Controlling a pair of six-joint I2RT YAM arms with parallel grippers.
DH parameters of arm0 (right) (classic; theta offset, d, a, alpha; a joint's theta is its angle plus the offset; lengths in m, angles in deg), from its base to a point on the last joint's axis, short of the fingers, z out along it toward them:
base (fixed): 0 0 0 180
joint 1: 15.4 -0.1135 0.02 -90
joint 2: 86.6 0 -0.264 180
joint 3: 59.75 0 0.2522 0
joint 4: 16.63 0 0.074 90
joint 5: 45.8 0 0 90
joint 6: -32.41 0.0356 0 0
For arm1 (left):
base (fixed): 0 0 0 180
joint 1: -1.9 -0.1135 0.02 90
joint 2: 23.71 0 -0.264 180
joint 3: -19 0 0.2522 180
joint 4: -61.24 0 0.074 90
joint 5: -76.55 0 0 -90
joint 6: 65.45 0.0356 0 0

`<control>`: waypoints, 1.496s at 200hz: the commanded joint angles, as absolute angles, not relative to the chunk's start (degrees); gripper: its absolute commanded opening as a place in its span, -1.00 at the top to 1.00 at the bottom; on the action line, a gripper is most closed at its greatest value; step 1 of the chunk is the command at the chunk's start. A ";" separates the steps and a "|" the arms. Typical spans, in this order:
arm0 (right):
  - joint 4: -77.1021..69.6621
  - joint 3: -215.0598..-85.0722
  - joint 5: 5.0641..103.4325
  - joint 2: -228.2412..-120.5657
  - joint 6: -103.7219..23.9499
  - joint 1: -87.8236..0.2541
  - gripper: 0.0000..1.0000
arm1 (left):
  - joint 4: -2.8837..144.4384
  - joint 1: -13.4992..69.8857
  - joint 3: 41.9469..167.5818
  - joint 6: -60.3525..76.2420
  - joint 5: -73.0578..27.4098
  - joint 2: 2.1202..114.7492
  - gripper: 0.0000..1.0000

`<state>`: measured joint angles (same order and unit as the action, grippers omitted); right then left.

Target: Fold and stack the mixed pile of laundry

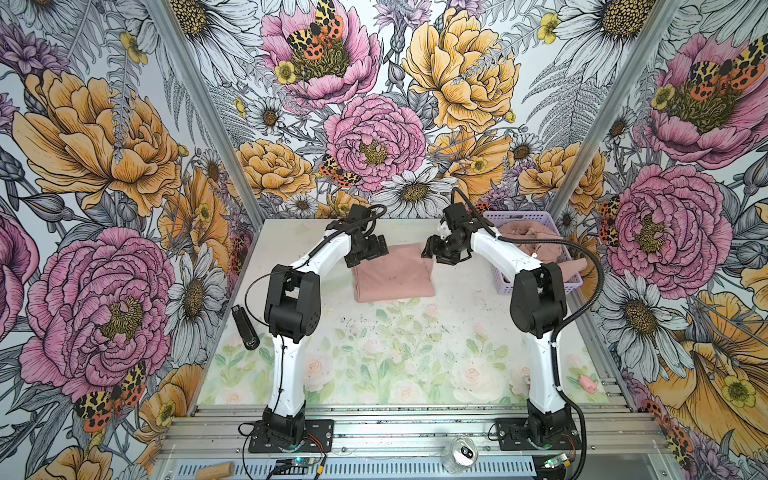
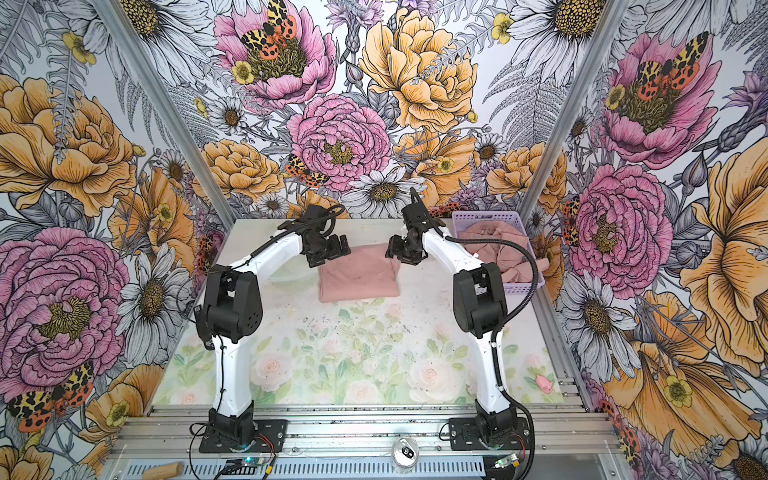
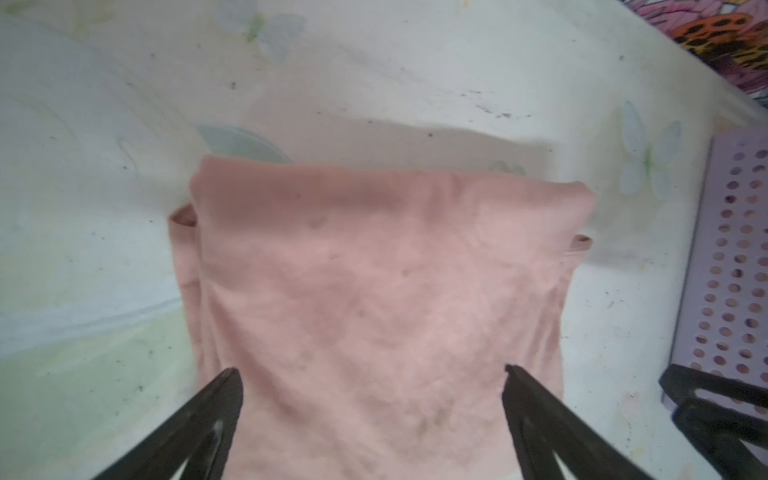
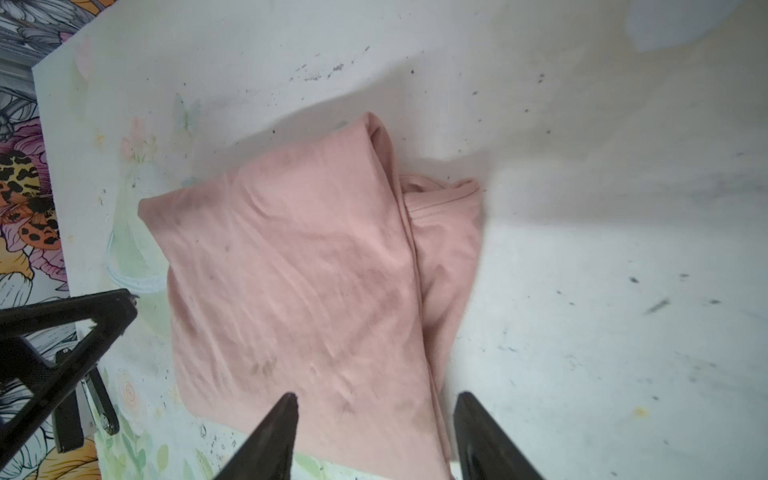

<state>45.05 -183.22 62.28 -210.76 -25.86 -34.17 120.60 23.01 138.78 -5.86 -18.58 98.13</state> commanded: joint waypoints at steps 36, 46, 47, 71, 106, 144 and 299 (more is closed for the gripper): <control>45.21 -173.62 58.66 -201.44 -30.15 -32.92 -0.45 | 119.38 30.09 140.19 -10.04 -11.29 101.24 -0.98; 45.25 -172.34 58.07 -200.35 -30.87 -32.58 -0.48 | 119.47 30.47 140.99 -10.23 -10.74 102.37 -0.98; 45.23 -172.28 57.99 -200.25 -30.91 -32.61 -0.48 | 119.51 30.51 141.06 -10.37 -10.69 102.48 -0.98; 45.12 -169.54 57.38 -198.39 -31.32 -31.72 -0.52 | 120.62 31.22 143.67 -10.69 -8.99 105.30 -0.97; 45.03 -167.33 57.15 -196.45 -31.66 -30.99 -0.55 | 125.86 32.27 150.80 -9.86 -6.93 110.49 -0.98; 45.04 -167.17 57.69 -196.36 -31.83 -30.09 -0.56 | 133.23 33.31 157.65 -9.34 -4.51 114.09 -0.98; 43.91 -164.64 58.49 -193.42 -31.77 -29.60 -0.57 | 137.58 29.30 143.81 -1.20 -3.57 113.28 -0.98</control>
<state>44.88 -165.28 58.35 -196.84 -31.61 -29.93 132.47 32.82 149.10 -5.36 -4.48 112.91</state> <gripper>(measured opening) 0.784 0.987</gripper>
